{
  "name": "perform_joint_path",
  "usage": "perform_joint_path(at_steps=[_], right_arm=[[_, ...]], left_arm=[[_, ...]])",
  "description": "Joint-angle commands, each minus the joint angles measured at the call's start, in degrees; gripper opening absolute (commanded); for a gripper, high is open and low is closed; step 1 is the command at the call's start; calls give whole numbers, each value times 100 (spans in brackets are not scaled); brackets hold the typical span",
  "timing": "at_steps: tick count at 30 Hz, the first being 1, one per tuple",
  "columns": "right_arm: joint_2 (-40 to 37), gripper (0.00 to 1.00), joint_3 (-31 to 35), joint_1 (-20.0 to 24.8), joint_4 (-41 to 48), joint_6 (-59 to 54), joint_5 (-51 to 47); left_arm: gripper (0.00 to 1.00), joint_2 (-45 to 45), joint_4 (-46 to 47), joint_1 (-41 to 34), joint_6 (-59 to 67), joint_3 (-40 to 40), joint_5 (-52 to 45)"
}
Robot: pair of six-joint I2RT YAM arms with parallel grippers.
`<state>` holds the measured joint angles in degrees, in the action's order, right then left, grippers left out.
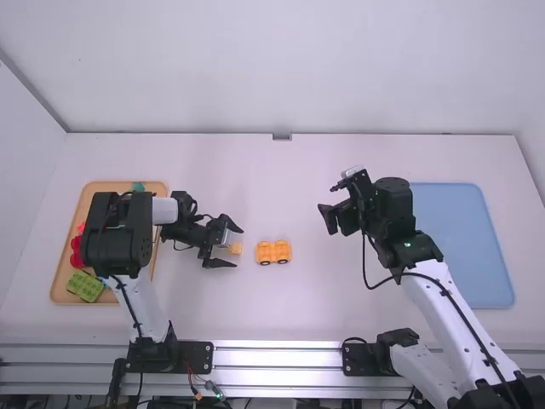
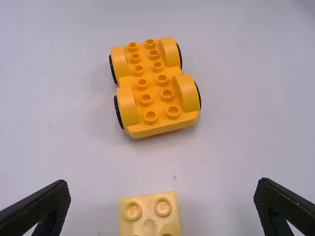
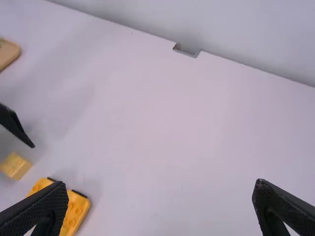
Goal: Assemble lego blocks to make yellow taxi
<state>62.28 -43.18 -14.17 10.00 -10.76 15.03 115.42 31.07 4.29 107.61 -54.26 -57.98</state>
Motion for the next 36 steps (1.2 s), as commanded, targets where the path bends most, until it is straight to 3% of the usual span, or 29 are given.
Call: perform_joint_path(at_steps=[1,6,11,14,20,26,29,32,36], right_arm=[[131,99,-208,-144,-11,-398,17],[459,98,-208,-374,-109,-623,50],[772,99,-208,-516,-251,-831,92],[927,99,-208,-625,-223,-1626,640],[975,99,-205,-570,-201,-2092,1368],[968,99,-15,-343,-315,-2459,1893],[968,99,136,-243,-533,-2402,2020],[968,99,275,-173,-693,-2420,2118],[968,99,439,-153,-905,-2422,2118]], left_arm=[[99,63,-216,24,-81,122,-240],[99,63,-1307,168,-1252,455,-254],[99,63,-1722,247,-1696,684,-267],[98,63,-1829,234,-1648,787,-240],[72,63,-1808,267,-1631,793,-92],[72,63,-1799,282,-1499,841,-46],[68,63,-1825,284,-1504,868,-48],[52,63,-1814,286,-1460,881,129],[49,63,-1792,289,-1478,881,146]])
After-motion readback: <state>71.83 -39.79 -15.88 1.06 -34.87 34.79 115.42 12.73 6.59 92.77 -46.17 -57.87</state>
